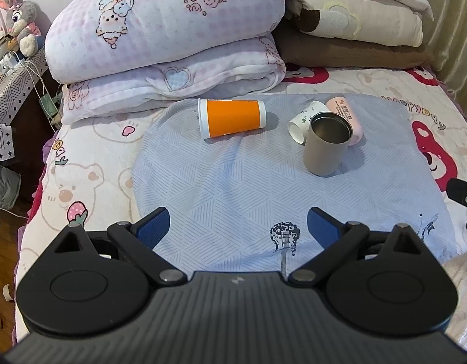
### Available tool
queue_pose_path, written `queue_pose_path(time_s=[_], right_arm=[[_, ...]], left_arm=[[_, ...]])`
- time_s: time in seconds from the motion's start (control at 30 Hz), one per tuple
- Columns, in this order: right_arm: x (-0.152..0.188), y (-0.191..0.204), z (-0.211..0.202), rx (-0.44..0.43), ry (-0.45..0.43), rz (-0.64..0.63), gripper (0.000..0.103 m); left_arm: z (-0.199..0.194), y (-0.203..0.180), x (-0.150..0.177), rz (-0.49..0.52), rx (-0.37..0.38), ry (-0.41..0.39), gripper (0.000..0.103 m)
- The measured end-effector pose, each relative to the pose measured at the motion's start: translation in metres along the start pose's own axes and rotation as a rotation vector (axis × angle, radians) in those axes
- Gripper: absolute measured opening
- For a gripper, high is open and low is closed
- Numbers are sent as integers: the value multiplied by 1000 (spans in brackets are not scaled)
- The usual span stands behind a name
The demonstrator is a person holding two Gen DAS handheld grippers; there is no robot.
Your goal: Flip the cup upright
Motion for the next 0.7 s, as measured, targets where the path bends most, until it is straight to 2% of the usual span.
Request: queue_pose_path(time_s=[0.7], right_arm=[[-2,-2,-5,10,-12,-8,101]], left_arm=[[-1,3,-3,-22,-3,10,99]])
Point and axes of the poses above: each gripper's, at about its wrist camera, not at the fingertips, and z roughly the way its jaws point, y to its left, x to its underside, the point moved 1 cm from there along z, roughly the way its jaws point
